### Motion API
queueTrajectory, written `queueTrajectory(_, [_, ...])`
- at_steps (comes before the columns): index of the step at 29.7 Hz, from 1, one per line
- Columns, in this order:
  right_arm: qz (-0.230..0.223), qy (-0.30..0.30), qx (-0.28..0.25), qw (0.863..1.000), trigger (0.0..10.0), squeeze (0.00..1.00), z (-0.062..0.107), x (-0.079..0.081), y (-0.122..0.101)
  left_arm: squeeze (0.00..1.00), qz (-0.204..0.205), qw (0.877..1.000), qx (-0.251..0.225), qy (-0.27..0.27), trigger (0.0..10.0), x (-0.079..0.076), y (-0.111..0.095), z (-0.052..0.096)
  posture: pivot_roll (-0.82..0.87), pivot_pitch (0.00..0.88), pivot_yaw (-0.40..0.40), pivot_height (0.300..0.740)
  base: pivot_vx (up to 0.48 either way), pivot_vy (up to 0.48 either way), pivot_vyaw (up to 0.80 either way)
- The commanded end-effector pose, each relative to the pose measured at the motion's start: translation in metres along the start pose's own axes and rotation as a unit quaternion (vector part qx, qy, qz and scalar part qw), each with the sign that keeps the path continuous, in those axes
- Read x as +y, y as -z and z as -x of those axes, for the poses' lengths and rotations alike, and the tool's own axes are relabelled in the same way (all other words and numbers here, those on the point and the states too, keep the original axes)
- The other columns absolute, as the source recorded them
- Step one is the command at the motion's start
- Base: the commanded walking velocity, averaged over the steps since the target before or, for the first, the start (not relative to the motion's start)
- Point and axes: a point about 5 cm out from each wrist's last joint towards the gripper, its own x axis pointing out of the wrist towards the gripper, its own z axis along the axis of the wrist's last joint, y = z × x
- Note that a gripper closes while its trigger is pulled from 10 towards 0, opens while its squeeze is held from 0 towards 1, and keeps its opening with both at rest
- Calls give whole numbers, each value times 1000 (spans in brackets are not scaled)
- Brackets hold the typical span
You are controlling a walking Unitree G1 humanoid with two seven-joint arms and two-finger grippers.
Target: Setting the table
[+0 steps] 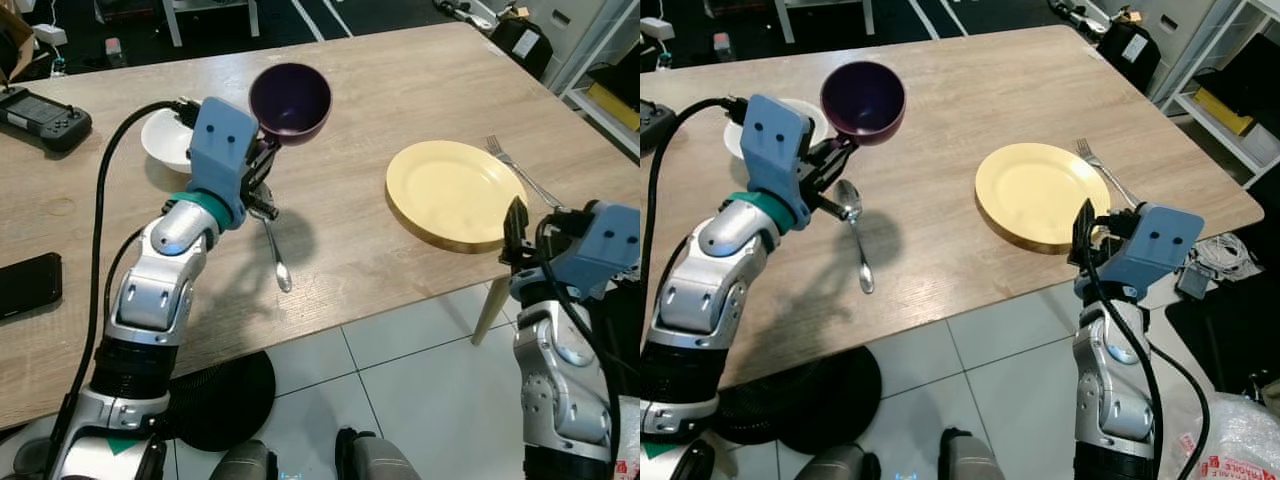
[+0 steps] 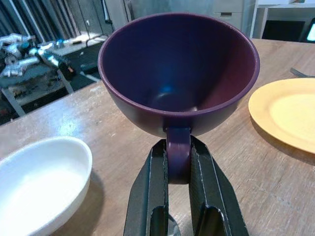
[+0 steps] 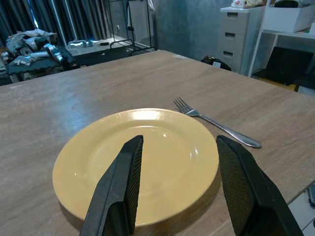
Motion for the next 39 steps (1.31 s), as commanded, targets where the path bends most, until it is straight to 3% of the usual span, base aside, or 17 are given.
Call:
queueTrajectory(1, [8, 2, 0, 1000, 10000, 0, 3, 0, 0, 0, 9, 1000, 0, -3, 10000, -1, 0, -2, 49, 23, 45, 740, 0, 0, 0])
queueTrajectory(24, [4, -2, 4, 1000, 10000, 0, 7, 3, 2, 0, 31, 999, -5, -13, 10000, -6, 2, -6, 39, 28, 48, 740, 0, 0, 0])
queueTrajectory(39, [6, -1, 6, 1000, 10000, 0, 7, 2, 2, 0, 31, 999, -7, -14, 10000, -6, 3, -8, 36, 25, 47, 740, -343, 0, 0])
